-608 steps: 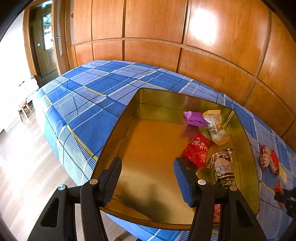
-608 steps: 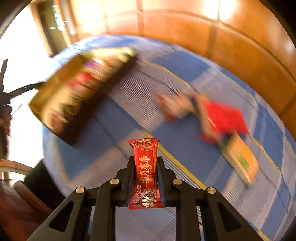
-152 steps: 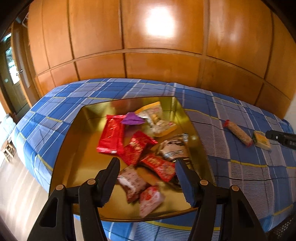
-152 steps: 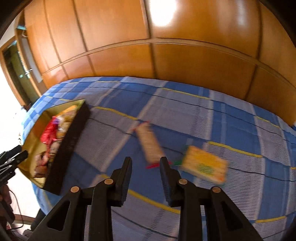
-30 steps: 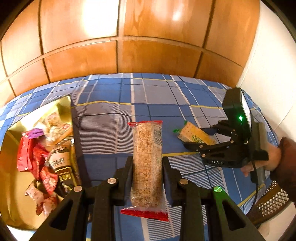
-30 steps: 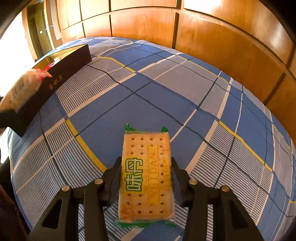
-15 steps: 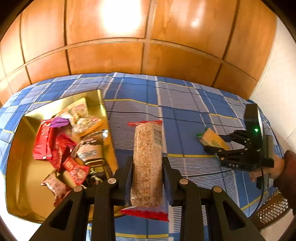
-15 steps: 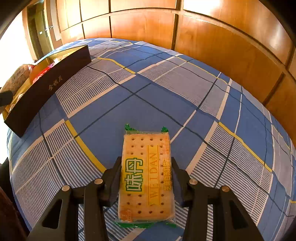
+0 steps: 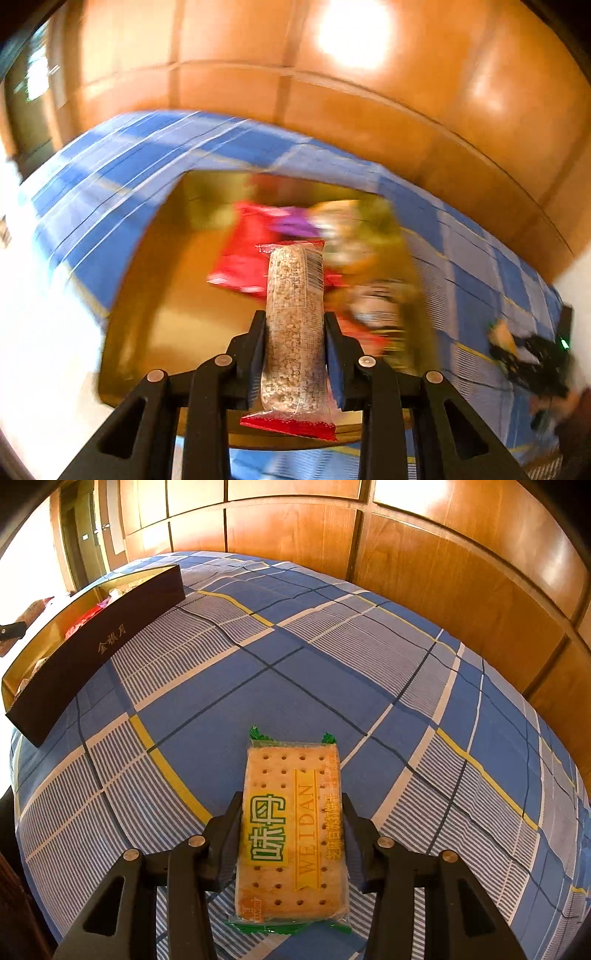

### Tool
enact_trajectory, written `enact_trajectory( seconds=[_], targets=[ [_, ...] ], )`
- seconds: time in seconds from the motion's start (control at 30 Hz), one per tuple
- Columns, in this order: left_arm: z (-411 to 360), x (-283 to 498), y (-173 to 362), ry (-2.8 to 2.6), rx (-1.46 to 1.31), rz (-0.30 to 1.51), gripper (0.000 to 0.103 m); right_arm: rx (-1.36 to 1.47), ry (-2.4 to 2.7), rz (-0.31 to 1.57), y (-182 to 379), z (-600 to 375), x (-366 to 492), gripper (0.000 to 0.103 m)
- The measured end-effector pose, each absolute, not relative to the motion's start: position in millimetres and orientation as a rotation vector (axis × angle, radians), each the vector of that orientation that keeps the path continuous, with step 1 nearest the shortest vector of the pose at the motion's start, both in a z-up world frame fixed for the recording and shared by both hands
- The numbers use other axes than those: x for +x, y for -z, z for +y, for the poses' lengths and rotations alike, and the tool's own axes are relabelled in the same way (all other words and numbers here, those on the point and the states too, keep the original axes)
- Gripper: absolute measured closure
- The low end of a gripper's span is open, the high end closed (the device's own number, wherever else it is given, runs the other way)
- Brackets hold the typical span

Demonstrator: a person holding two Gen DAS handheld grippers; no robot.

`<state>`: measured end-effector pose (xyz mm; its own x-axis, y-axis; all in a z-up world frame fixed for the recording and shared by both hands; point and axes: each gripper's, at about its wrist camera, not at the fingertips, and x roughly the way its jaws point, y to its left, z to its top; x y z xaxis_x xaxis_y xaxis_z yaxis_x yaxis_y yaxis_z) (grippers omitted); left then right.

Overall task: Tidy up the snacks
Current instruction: 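Carry the granola bar over the gold tray with the left gripper, then lower the granola bar into the tray and open the left gripper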

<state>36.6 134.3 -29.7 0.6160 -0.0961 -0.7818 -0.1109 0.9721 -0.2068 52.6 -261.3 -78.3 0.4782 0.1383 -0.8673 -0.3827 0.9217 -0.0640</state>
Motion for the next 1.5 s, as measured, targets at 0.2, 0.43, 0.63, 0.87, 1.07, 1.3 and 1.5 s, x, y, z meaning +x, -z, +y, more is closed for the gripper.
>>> enact_trajectory(
  seconds=[0.2,0.43,0.63,0.87,1.07,1.3,1.5],
  targets=[
    [162.7,39.6,52.5,-0.067,-0.275,0.962,0.074,-0.262,-0.321,1.025,77.9,-261.2,52.7,0.055],
    [155.7,57.3,76.1,-0.078,-0.236,1.009,0.073,-0.258,-0.320,1.024,77.9,-261.4,53.0,0.055],
    [153.5,59.8,89.4,-0.076,-0.248,1.037,0.070,-0.261,-0.319,1.024,77.9,-260.8,53.2,0.055],
    [148.2,47.5,82.4,-0.110,-0.219,0.990,0.070,-0.265,-0.318,1.024,77.9,-259.6,52.9,0.055],
    [135.2,38.2,69.8,-0.113,-0.184,0.949,0.068,-0.263,-0.317,1.023,77.9,-259.8,53.0,0.055],
    [122.4,32.6,60.7,-0.112,-0.132,0.913,0.067,-0.265,-0.317,1.023,77.7,-259.7,53.0,0.055],
    [114.8,28.8,56.3,-0.104,-0.107,0.891,0.067,-0.257,-0.314,1.026,78.8,-261.1,53.0,0.056]
  ],
)
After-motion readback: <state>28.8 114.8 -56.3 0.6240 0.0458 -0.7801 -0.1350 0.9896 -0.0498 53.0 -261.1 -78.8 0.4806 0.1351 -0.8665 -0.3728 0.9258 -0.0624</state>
